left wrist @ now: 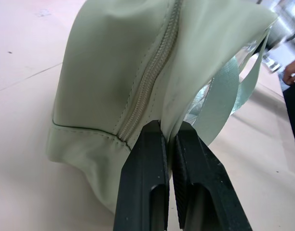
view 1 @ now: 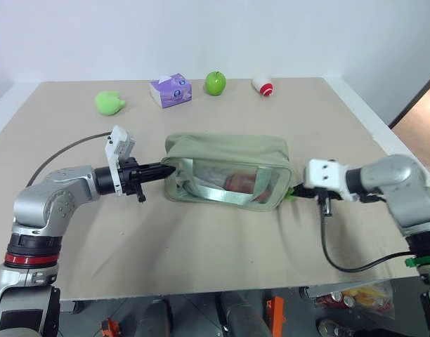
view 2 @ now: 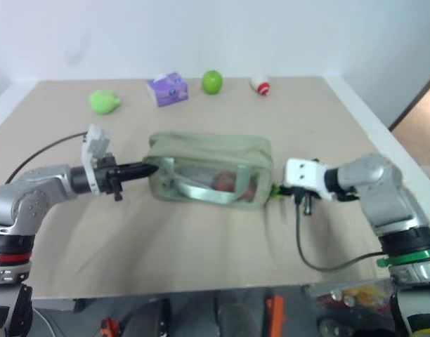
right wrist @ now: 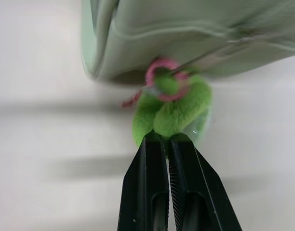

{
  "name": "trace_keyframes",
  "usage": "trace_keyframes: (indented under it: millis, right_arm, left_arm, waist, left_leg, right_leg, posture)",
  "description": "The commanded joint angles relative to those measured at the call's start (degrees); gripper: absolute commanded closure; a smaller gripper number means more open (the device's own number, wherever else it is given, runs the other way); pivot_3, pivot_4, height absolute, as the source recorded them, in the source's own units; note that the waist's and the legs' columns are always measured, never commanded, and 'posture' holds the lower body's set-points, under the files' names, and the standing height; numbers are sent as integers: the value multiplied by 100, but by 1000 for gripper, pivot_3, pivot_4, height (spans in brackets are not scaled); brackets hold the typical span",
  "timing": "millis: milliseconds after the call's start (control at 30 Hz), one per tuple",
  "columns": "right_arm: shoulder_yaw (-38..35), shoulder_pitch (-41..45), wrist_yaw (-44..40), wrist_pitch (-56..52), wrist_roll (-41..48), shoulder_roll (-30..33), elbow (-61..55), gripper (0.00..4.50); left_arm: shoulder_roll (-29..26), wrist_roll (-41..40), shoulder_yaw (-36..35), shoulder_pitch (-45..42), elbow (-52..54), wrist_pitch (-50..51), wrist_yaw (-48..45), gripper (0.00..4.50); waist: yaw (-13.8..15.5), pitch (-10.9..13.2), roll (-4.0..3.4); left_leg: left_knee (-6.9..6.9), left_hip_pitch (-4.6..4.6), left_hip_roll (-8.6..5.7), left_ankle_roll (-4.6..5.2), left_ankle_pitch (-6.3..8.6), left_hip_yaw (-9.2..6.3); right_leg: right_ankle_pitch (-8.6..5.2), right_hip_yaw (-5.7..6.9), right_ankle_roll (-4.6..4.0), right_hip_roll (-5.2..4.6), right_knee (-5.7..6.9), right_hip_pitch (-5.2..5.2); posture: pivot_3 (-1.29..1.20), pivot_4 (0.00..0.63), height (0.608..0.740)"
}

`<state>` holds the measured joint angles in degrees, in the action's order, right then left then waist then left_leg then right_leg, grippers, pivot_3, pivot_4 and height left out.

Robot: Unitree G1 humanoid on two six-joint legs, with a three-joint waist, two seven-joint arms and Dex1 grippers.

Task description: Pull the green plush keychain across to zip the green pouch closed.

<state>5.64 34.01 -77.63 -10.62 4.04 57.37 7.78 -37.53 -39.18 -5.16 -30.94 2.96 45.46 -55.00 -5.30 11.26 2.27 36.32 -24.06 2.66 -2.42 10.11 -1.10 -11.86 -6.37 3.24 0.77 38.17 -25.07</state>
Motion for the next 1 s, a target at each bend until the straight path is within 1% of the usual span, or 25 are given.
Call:
trace_keyframes:
  millis: [33,100,133,200,267,367,400,433,500,533,633,667,733,800,900,1000]
  right_arm:
    - [-659,-49,-426,-630,846,279,-183,4434]
    - [-879,-168,-493,-957,1180,298,-220,4434]
    - [-946,-207,-463,-1114,1285,283,-219,3829]
    - [-1068,-327,-468,-1393,1519,265,-218,3224]
    - [-1146,-421,-334,-1604,1645,208,-175,2487]
    - [-1289,-563,-238,-1839,1874,166,-93,1514]
    - [-1344,-585,-207,-1896,1948,153,-76,1118]
    - [-1394,-578,-136,-1952,1996,130,-51,847]
    - [-1594,-500,15,-2124,2184,85,29,106]
    - [-1688,-449,147,-2166,2233,62,71,44]
    - [-2059,-327,428,-2509,2527,58,138,44]
    - [-2213,-341,487,-2619,2652,67,97,44]
    - [-2632,-848,604,-2860,2909,83,-449,44]
    - [-2895,-1333,761,-3037,3038,52,-952,44]
    - [-3262,-1933,1167,-3310,3354,-208,-1674,44]
    - [-3487,-2236,1725,-3511,3627,-585,-2130,44]
  left_arm:
    - [-84,-68,-220,134,162,26,58,4500]
    - [-100,-116,-287,226,193,73,92,4500]
    - [-101,-159,-318,263,202,118,104,3721]
    - [-139,-437,-436,355,283,333,-21,3122]
    - [-188,-485,-490,413,348,363,-30,2405]
    - [-264,-669,-617,452,370,526,-26,1427]
    - [-294,-703,-659,461,385,561,-7,1063]
    - [-326,-752,-714,474,400,607,-2,782]
    - [-432,-854,-904,544,438,687,26,44]
    - [-492,-876,-993,587,450,704,30,12]
    - [-731,-736,-1277,812,426,596,166,12]
    - [-812,-877,-1457,921,397,701,104,12]
    - [-848,-1057,-2051,1435,347,772,178,12]
    - [-761,-1188,-2437,1763,370,770,323,12]
    - [-515,-1171,-2648,2129,533,696,761,12]
    - [-327,-1135,-2656,2546,701,599,902,12]
  waist:
    - [-3,0,0]
    - [-8,0,0]
    - [-10,0,0]
    - [-11,1,-1]
    - [-10,1,0]
    - [-9,1,0]
    - [-8,1,0]
    - [-9,1,0]
    - [-14,1,0]
    - [-18,1,0]
    - [-23,2,-1]
    - [-24,2,-1]
    - [-26,1,-1]
    - [-15,-2,3]
    - [34,-2,4]
    - [52,-2,4]
  left_leg:
    - [0,-1,0,0,0,0]
    - [-2,-1,1,1,2,1]
    - [-3,0,1,2,2,0]
    - [-3,1,1,2,2,0]
    - [-2,-1,1,2,2,0]
    - [3,-4,-1,2,1,0]
    - [3,-4,-1,2,1,1]
    - [3,-5,-2,2,1,1]
    - [3,-5,-2,2,2,3]
    - [2,-5,-1,2,2,2]
    - [0,-7,-1,2,2,2]
    - [0,-8,-1,2,2,2]
    - [-2,-9,0,2,2,2]
    - [-13,-8,2,6,7,0]
    - [-20,-16,2,6,8,-7]
    - [-7,-18,0,6,8,-2]
  right_leg:
    - [-1,0,-1,0,0,-1]
    - [-3,0,-3,0,-1,-1]
    - [-4,0,-3,1,-1,-1]
    - [-3,0,-3,1,1,-4]
    - [-2,1,-2,1,1,-4]
    - [-1,1,1,-1,0,-5]
    - [-1,1,1,-1,0,-5]
    - [-1,0,1,-2,0,-5]
    - [-1,0,1,-2,0,-7]
    - [-1,0,1,-1,0,-8]
    - [-1,0,1,-1,0,-11]
    - [-1,0,1,-1,0,-11]
    - [-2,0,-1,-1,0,-13]
    - [-17,4,-9,-1,0,-13]
    - [-27,8,-11,-2,0,-16]
    - [-19,5,0,-5,-1,-17]
  posture:
    - [0,150,740]
    - [0,150,740]
    - [0,150,740]
    - [0,150,740]
    - [0,150,740]
    - [0,150,740]
    - [0,150,740]
    - [0,150,740]
    - [0,150,740]
    - [0,150,740]
    - [0,150,740]
    - [0,150,740]
    - [0,150,740]
    - [0,150,740]
    - [0,150,740]
    - [0,150,740]
